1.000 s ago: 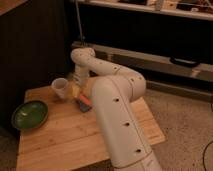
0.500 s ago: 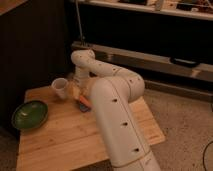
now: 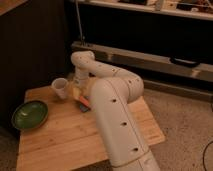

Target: Place the pepper on the white sponge

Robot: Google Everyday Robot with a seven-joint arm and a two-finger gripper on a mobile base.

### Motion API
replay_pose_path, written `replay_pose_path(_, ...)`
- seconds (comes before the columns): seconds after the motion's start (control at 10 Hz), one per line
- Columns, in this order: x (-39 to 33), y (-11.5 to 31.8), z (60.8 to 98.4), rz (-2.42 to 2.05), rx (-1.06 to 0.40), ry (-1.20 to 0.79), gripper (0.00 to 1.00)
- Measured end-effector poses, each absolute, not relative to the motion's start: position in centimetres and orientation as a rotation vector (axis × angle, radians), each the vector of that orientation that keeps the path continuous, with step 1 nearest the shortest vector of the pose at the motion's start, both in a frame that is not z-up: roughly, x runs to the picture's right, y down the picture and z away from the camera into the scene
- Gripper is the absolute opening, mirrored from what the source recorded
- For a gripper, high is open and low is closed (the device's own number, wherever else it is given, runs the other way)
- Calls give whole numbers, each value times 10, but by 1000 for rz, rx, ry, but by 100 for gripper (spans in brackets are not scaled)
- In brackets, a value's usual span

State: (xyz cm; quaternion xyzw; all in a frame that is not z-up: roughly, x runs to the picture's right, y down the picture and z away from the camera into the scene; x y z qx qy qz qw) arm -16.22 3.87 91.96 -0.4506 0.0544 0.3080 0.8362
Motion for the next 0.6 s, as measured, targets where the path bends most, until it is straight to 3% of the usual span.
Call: replay_pose_path(0.6,-123,-21,880,732,-896,34,80)
